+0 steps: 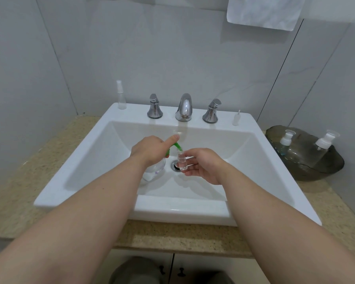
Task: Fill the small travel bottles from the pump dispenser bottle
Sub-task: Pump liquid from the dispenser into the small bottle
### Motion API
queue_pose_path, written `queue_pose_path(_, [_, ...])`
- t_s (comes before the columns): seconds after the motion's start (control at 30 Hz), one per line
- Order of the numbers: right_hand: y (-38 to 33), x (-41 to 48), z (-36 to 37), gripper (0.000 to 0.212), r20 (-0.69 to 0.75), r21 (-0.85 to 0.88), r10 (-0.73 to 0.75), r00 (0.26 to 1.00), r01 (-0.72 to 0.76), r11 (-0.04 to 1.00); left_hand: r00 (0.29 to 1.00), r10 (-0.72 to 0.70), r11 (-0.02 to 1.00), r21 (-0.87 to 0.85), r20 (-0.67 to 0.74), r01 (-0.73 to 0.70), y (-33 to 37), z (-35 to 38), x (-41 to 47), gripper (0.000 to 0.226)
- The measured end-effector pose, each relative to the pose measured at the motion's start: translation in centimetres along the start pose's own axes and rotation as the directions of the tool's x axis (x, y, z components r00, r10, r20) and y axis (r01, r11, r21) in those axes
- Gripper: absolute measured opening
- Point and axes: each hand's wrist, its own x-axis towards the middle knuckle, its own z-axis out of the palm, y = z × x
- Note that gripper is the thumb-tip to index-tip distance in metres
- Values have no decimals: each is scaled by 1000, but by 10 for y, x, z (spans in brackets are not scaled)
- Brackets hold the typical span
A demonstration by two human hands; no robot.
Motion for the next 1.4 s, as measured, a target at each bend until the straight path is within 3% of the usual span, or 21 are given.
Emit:
queue_pose_path(0.8, [2, -2, 1, 16, 48, -79, 5, 999, -2, 997, 1000, 4, 1000, 7, -13, -4, 3, 2, 6, 48])
queue_pose_path(1.0, [2, -1, 1, 17, 48, -63, 5, 999, -2, 998, 1000, 6, 1000, 17, -11, -6, 3, 2, 3, 52])
queue_pose_path(1.2, [1, 1, 0, 17, -2, -16, -12, 1000, 12, 1000, 1000, 13, 1000, 5, -4, -13, 0, 0, 1, 76])
queue_pose_path(1.4, [1, 1, 0, 16, -9, -29, -15, 1000, 15, 999, 1000, 5, 1000, 15, -7, -5, 1, 1, 1, 77])
